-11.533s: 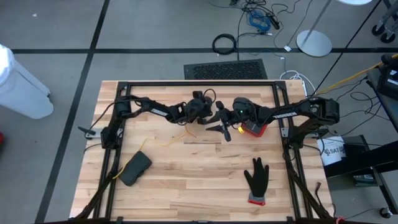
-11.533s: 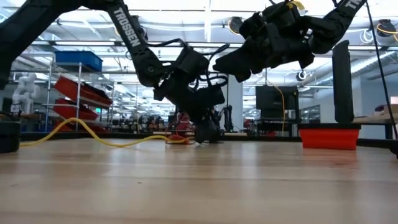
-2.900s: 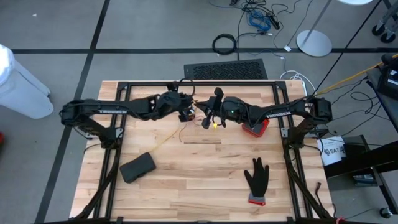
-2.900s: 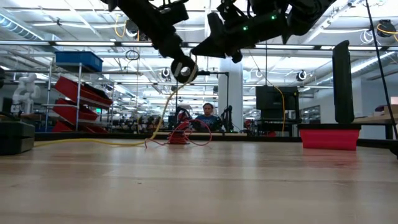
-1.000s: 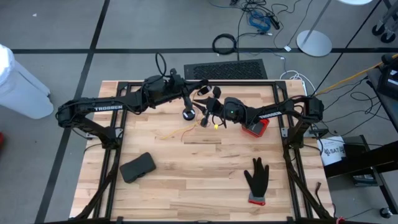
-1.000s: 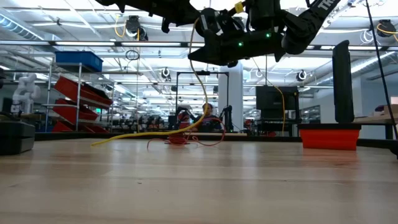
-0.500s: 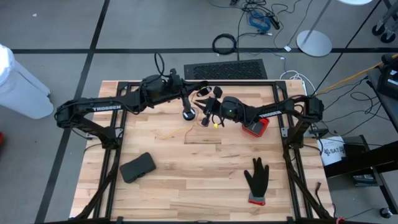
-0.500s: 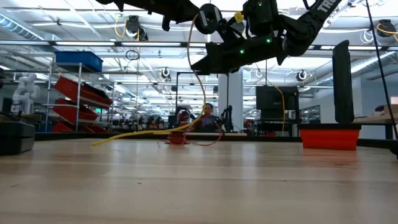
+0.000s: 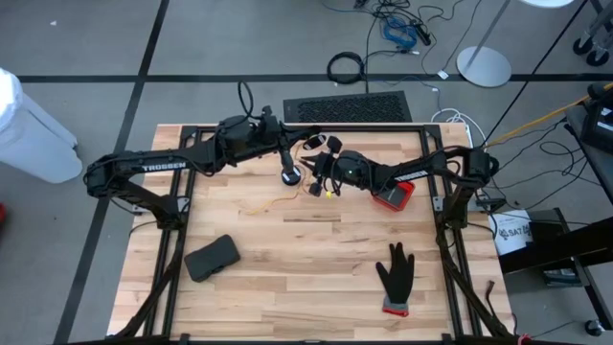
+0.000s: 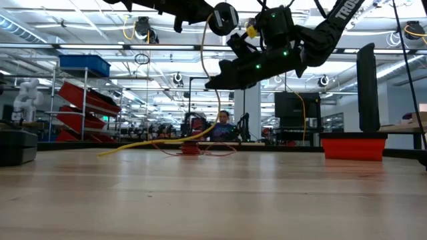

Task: Coil cords
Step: Coil the yellow wire onto the black spool

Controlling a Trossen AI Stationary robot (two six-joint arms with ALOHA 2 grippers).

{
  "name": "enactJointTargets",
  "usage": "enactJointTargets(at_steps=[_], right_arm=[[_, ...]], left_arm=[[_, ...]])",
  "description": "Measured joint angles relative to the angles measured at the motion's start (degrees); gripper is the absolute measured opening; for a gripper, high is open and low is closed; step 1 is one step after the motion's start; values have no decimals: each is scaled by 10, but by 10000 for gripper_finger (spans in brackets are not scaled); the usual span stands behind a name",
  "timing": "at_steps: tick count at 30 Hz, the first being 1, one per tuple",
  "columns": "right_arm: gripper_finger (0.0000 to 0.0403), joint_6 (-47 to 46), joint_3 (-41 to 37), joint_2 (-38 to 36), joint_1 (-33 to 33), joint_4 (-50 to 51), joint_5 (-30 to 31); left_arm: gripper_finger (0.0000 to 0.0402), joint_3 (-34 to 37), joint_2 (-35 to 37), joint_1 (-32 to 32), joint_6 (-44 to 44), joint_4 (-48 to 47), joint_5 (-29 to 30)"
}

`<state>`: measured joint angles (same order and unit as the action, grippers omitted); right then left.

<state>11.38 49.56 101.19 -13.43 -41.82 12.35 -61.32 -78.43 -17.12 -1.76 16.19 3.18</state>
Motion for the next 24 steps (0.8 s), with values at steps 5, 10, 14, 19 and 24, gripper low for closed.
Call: enactJointTargets(at_steps=[5, 10, 14, 19, 24], right_arm=[[6, 1, 0, 0, 0, 16, 8], [3, -17, 0, -5, -6, 52, 16], [2, -39, 0, -20, -12, 83, 16], [1, -55, 0, -45, -13, 116, 12], [1, -63, 0, -73, -6, 126, 7]], left_arm=[[0, 0, 2, 0, -15, -46, 0], [0, 0, 18, -1, -58, -133, -2], [0, 0, 32, -1, -90, -204, 2], [0, 0, 37, -1, -119, -265, 42], [0, 0, 30, -1, -141, -295, 76]])
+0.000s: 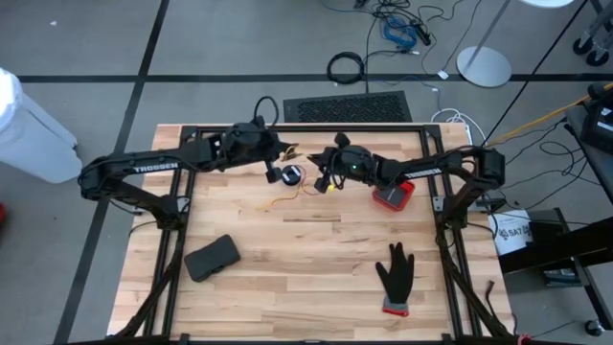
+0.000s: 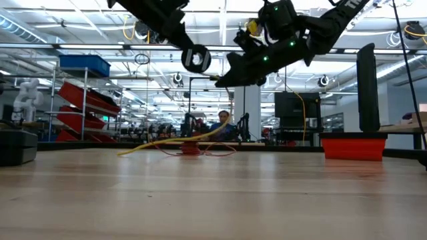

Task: Coil cords
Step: Coil the yellow wire onto the black spool

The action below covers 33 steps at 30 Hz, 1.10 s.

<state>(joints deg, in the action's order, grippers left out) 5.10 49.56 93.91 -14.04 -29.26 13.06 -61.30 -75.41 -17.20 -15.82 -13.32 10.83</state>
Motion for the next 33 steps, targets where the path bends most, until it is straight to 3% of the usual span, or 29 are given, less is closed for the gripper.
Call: enactJointTargets(at_steps=[11, 25, 33], right_arm=[[0, -30, 0, -38, 19, -17, -26], [0, -36, 0, -31, 29, -74, -24], [0, 7, 1, 18, 31, -138, 43]], left_arm=[[0, 37, -39, 0, -12, 44, 88], [0, 37, -126, 1, 24, 250, 94], [0, 37, -133, 0, 84, 346, 94]])
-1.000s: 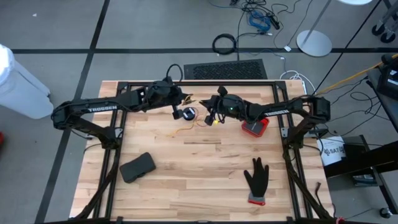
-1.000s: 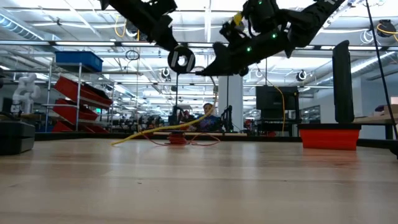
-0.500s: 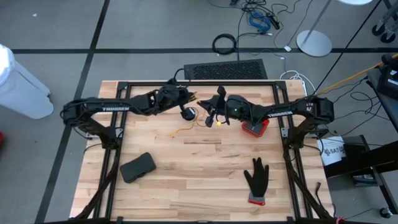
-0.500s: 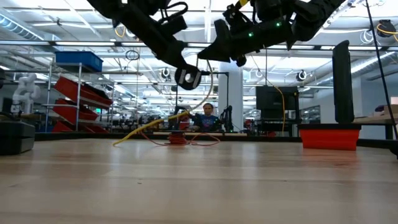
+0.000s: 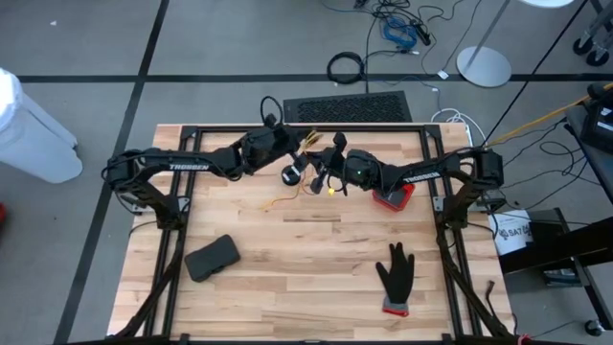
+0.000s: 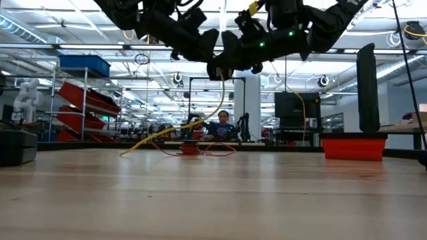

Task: Coil cords
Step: Coil the yellow wire onto the black spool

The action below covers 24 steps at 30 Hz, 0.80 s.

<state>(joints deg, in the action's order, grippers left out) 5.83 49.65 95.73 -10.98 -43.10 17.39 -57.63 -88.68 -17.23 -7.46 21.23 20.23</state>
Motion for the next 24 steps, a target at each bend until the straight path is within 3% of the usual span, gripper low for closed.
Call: enactJointTargets(at_steps=[5, 12, 16, 24], right_arm=[[0, 46, 0, 34, 8, -65, 46], [0, 117, 0, 59, 18, -93, 121], [0, 146, 0, 61, 17, -89, 128], [16, 149, 0, 60, 1, -46, 119]], left_arm=[[0, 0, 0, -2, 41, 36, -10], [0, 0, 5, -21, 89, 54, -75], [0, 0, 16, -34, 104, 38, -137], [0, 0, 72, -57, 63, -65, -187]])
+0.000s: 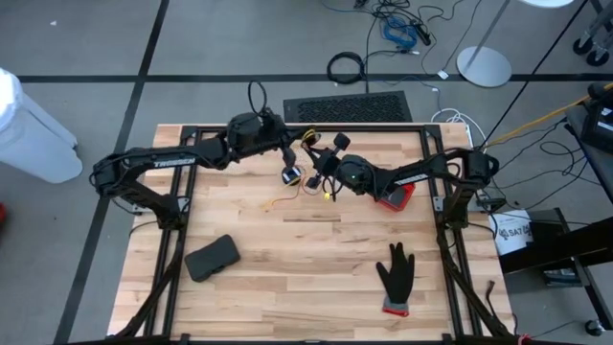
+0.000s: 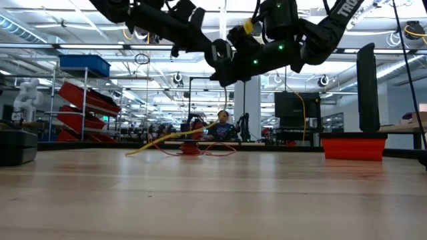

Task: Coil cords
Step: Coil the yellow wire onto the black spool

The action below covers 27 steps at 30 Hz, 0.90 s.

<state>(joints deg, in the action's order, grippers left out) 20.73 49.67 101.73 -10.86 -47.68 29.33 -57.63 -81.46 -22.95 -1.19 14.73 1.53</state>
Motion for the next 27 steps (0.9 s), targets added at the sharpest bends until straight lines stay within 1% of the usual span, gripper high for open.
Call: enactJointTargets(at_steps=[2, 7, 12, 15, 18, 22, 27], right_arm=[[21, -7, -2, 3, -5, 23, -21], [26, -29, -1, 2, -16, 44, -69], [26, -50, -1, 2, -26, 46, -118], [26, -62, -1, 2, -30, 55, -132], [27, -66, -1, 2, -33, 77, -132], [22, -66, -1, 2, -33, 86, -132], [6, -57, -1, 2, -36, 89, -133]], left_arm=[[0, -1, 17, -4, -14, -14, -14], [0, -1, 46, -7, -56, -87, -28], [0, -1, 53, -7, -67, -106, -30], [0, -1, 52, -7, -67, -111, -30], [0, -1, 53, -7, -67, -108, -31], [0, -1, 56, -7, -68, -112, -50], [0, -1, 56, -7, -83, -130, -85]])
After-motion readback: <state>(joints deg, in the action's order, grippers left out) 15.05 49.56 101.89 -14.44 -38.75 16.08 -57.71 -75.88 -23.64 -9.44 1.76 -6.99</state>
